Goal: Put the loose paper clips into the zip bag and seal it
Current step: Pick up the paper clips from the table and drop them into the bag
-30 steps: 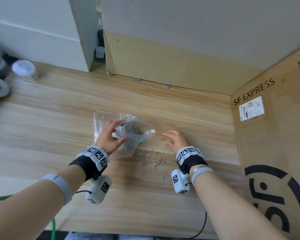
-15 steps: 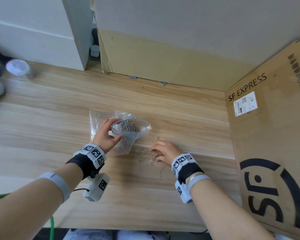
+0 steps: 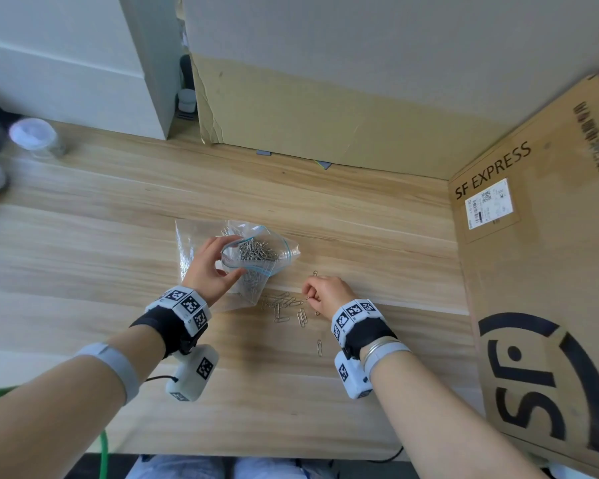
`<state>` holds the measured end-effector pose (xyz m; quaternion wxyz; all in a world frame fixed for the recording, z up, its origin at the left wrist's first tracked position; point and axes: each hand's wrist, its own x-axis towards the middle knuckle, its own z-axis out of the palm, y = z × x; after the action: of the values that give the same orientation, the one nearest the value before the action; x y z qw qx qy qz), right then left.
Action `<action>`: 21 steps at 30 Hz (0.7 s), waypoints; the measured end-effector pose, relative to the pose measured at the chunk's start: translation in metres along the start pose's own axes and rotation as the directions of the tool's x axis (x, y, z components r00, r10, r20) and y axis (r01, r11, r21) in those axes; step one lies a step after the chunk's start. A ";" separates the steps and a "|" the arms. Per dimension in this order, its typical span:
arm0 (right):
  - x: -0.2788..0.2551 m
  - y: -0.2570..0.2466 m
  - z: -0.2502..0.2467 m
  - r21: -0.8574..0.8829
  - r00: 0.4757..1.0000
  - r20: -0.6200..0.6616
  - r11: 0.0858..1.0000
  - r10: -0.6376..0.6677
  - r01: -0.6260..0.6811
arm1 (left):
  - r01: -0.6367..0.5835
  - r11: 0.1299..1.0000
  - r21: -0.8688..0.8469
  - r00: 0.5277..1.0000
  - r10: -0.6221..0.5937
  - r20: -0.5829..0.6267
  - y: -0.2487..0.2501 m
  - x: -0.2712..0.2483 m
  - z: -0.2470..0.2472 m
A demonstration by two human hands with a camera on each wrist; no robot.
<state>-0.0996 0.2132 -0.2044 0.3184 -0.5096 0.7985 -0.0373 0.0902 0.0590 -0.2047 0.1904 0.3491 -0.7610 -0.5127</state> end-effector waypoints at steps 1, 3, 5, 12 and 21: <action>0.001 0.000 0.000 0.004 1.000 0.009 1.000 0.006 -0.006 | 0.001 1.000 -0.005 1.000 -0.001 0.000 0.000 0.000 0.000; 0.002 0.000 0.000 0.009 1.000 0.023 1.000 0.007 -0.007 | 0.000 1.000 -0.009 1.000 0.000 -0.001 0.000 0.000 0.000; 0.003 0.001 0.000 0.006 1.000 0.023 1.000 -0.004 0.003 | -0.003 1.000 -0.010 1.000 0.003 -0.004 -0.001 0.001 0.000; 0.003 -0.002 -0.006 0.058 0.997 -0.080 0.998 0.000 0.005 | 0.015 1.000 -0.022 1.000 -0.015 0.005 0.000 0.002 -0.001; 0.032 -0.075 -0.059 0.375 0.909 -0.405 0.888 -0.101 0.266 | 0.062 0.998 -0.028 0.998 -0.061 0.025 0.002 0.006 0.002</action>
<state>-0.0818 0.1348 -0.1438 0.2574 -0.4863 0.7645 -0.3360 0.0840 0.0561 -0.2042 0.1701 0.3634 -0.7448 -0.5332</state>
